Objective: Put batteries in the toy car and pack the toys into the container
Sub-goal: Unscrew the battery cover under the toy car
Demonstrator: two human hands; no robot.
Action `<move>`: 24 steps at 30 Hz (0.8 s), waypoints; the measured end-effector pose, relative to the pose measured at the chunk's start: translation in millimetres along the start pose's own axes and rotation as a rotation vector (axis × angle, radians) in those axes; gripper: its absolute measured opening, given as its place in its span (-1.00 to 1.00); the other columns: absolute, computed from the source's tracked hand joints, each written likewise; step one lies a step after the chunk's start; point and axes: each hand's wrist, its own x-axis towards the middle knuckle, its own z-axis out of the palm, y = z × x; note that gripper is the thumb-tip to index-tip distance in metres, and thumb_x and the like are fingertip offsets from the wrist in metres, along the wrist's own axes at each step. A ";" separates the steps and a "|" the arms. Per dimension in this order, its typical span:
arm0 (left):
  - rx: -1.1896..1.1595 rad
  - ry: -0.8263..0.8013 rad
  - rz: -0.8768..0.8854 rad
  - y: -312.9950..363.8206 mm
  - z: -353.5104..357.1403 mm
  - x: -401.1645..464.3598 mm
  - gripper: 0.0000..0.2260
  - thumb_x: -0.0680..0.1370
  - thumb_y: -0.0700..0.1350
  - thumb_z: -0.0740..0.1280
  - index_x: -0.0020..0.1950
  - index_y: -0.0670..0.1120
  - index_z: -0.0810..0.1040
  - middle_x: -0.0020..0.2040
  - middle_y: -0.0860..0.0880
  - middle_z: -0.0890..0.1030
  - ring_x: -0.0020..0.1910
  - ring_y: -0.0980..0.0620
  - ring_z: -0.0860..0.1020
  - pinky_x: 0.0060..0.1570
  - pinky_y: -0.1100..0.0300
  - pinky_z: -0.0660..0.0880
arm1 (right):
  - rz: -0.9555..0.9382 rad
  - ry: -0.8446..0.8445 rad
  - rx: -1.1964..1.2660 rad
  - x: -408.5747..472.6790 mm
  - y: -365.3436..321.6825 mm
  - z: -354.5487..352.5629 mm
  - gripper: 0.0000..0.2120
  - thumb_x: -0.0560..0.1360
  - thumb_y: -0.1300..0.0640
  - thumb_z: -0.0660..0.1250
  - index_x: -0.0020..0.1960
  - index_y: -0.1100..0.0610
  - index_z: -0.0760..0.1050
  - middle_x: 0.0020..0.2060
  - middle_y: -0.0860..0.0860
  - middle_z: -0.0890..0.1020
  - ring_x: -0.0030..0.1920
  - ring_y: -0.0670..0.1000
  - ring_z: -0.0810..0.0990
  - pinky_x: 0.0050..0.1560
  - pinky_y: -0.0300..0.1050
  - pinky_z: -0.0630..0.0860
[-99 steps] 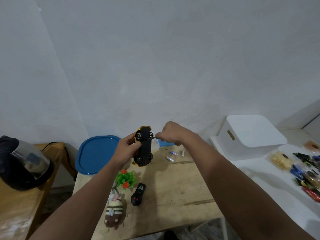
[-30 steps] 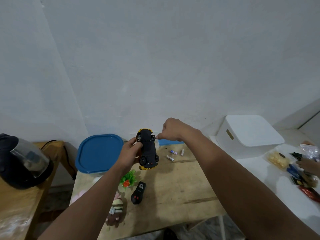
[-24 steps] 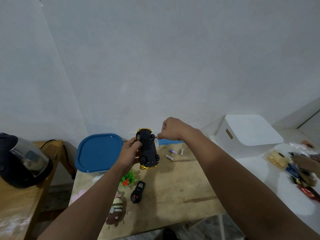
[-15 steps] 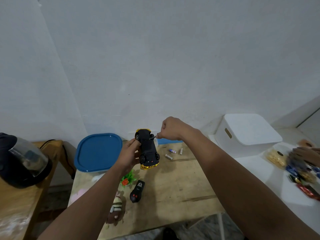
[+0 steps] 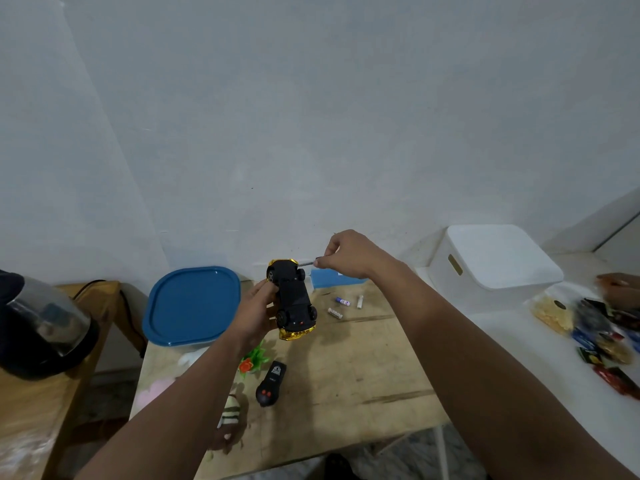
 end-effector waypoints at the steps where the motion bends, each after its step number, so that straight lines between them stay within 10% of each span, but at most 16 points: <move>1: 0.000 0.004 -0.001 0.1 1.0 0.7 -0.78 0.70 -0.07 0.23 0.14 -0.15 0.62 -0.12 -0.08 0.67 -0.12 -0.08 0.67 -0.26 0.07 0.60 | 0.012 0.026 0.071 1.8 7.3 1.0 -0.69 0.48 -0.08 0.48 -0.02 0.17 0.60 -0.11 0.03 0.64 -0.12 0.04 0.61 -0.24 -0.14 0.46; 6: 0.006 0.036 -0.013 -1.1 5.6 12.6 -0.82 0.68 -0.13 0.22 -0.06 -0.09 0.56 -0.28 0.01 0.61 -0.29 0.01 0.62 -0.36 0.15 0.54 | 0.242 0.138 0.390 11.3 80.4 23.1 -0.75 0.45 0.04 0.53 -0.08 0.21 0.58 -0.27 0.06 0.63 -0.37 -0.01 0.53 -0.44 -0.18 0.41; 15: 0.000 0.065 -0.062 -17.9 20.5 60.0 -0.80 0.69 -0.18 0.17 0.03 -0.07 0.59 -0.20 -0.03 0.61 -0.30 0.02 0.63 -0.33 0.13 0.56 | 0.548 0.056 0.191 27.1 229.5 126.5 -0.69 0.36 0.05 0.55 -0.39 0.06 0.44 -0.33 0.05 0.63 -0.19 0.11 0.64 -0.13 -0.04 0.54; 24: 0.030 0.104 -0.095 -38.1 31.3 98.5 -0.77 0.68 -0.18 0.17 0.08 -0.04 0.63 -0.06 -0.11 0.56 -0.16 -0.07 0.55 -0.26 0.11 0.55 | 0.549 0.003 -0.091 58.3 273.3 184.3 -0.72 0.52 -0.23 0.30 0.02 -0.04 0.57 0.01 -0.02 0.62 0.13 0.12 0.58 0.12 0.06 0.46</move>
